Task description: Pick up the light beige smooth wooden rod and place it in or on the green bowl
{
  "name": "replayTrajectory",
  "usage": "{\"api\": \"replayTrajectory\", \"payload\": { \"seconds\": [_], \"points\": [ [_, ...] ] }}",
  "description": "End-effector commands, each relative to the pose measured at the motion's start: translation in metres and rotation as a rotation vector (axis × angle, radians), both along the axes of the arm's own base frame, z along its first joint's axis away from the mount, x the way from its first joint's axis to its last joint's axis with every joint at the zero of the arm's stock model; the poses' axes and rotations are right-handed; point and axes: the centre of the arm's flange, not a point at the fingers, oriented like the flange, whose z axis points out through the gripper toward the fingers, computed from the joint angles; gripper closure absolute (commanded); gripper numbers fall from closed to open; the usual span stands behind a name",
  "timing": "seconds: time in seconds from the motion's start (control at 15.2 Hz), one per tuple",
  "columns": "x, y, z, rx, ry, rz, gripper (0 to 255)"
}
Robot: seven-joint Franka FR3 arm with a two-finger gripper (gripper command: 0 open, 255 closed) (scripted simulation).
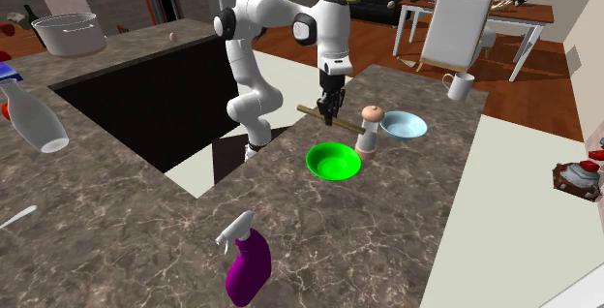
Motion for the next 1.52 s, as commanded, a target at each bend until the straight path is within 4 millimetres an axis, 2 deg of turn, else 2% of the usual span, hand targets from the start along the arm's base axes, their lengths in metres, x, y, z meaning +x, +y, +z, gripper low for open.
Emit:
{"api": "replayTrajectory", "payload": {
  "seconds": [0.0,0.26,0.33,1.25,1.45],
  "points": [
    [0.025,-0.004,0.001,0.0,0.0,0.0,255],
    [0.077,-0.016,0.003,0.0,0.0,0.0,255],
    [0.097,-0.021,0.003,0.0,0.0,0.0,255],
    [0.097,-0.021,-0.072,0.0,0.0,0.0,255],
    [0.097,-0.021,-0.072,0.0,0.0,0.0,255]
  ]
}}
